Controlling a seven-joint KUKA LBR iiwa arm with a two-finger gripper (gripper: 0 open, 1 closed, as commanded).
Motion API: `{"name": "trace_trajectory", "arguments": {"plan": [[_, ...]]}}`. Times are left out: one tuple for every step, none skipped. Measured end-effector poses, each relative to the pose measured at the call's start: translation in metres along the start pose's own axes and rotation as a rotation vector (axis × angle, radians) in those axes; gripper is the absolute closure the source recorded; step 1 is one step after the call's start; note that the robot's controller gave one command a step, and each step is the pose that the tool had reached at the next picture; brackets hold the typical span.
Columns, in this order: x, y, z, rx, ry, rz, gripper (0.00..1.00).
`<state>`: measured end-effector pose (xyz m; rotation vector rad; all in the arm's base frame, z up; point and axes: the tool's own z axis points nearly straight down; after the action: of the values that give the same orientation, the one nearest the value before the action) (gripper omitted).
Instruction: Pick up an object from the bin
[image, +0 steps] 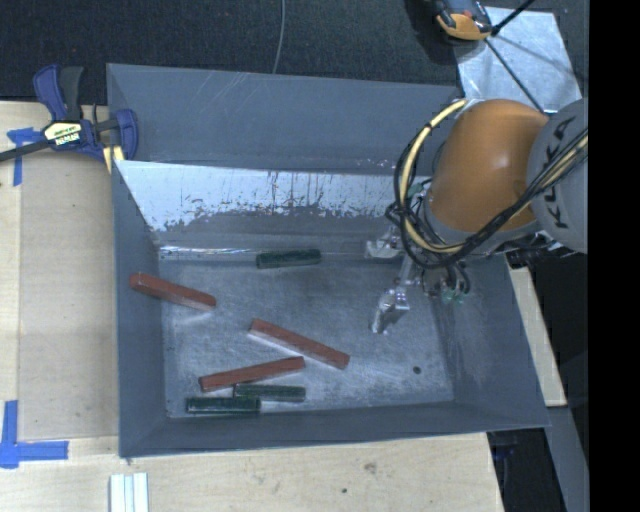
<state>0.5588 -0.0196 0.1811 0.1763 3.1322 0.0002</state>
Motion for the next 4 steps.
{"name": "trace_trajectory", "arguments": {"plan": [[0.025,0.018,0.022,0.0,0.002,-0.062,0.0],[0.037,0.088,0.04,0.0,0.004,-0.053,0.0],[0.047,0.096,0.108,-0.001,-0.002,-0.104,0.0],[0.047,0.095,0.1,0.0,0.0,-0.106,1.0]]}}
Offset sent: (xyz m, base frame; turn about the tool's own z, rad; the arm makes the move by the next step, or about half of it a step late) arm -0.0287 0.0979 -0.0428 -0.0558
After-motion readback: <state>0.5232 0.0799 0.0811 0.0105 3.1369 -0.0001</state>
